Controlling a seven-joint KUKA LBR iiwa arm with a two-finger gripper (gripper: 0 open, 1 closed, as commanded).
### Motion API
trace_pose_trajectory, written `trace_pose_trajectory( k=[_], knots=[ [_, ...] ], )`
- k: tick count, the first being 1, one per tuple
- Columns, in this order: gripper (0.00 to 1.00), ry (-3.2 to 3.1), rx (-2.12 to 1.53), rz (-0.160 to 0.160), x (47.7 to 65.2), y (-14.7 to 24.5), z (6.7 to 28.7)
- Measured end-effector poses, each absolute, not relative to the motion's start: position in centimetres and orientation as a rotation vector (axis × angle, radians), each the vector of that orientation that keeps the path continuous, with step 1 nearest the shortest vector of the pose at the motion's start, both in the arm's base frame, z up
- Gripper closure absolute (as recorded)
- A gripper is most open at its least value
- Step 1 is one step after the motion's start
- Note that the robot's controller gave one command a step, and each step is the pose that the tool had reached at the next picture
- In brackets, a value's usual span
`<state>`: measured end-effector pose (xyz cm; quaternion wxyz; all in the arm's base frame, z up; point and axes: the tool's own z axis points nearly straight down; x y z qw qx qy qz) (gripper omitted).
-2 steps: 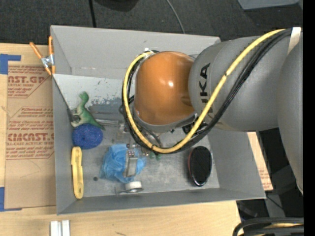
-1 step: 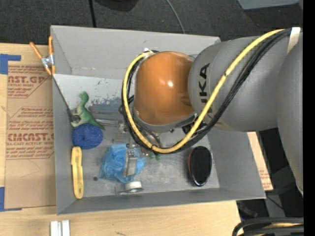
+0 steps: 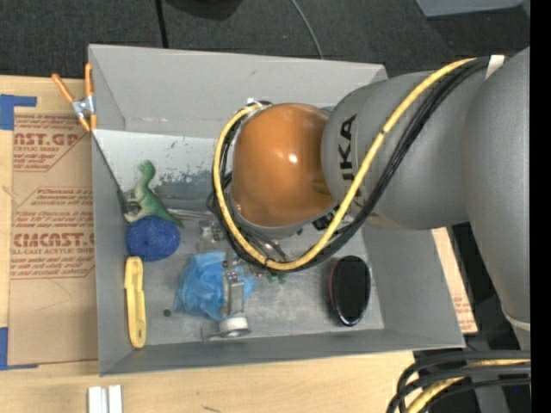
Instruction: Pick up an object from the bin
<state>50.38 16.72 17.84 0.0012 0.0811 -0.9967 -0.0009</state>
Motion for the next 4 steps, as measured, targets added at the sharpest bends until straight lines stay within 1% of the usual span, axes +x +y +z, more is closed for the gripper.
trace_pose_trajectory(
  k=[1,2,3,4],
  knots=[
    [0.00,-3.124,0.356,-0.002,51.5,17.2,16.1],
    [0.00,-3.139,0.097,-0.006,50.0,16.9,15.3],
    [0.00,-3.139,0.106,-0.002,49.6,16.0,14.3],
    [0.00,-3.109,0.457,-0.004,50.0,15.4,13.1]
  ],
)
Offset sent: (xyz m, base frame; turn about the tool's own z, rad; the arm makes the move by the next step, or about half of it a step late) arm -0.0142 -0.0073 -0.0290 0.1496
